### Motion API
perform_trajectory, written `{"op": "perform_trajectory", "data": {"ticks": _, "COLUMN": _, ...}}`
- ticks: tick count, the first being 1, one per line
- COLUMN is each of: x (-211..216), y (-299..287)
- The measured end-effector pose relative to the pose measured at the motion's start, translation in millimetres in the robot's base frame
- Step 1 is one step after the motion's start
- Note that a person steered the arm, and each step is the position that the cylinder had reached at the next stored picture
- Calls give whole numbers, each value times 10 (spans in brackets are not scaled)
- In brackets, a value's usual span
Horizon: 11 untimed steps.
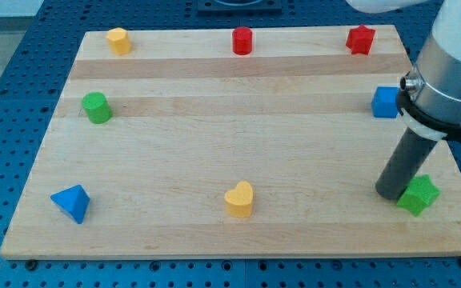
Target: Move the green star to the bottom left of the blue cube
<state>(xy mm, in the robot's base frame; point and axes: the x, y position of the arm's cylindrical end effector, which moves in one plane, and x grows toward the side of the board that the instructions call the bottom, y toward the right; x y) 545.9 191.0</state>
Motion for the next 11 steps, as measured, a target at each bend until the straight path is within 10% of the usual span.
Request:
{"op": "perform_trajectory", "data": {"ticks": 4, "x": 573, "y": -445}}
{"op": "perform_trajectory", "data": {"ticks": 6, "x": 568, "y": 261}}
{"op": "perform_trajectory", "data": {"ticks": 11, "x": -279, "y": -93}}
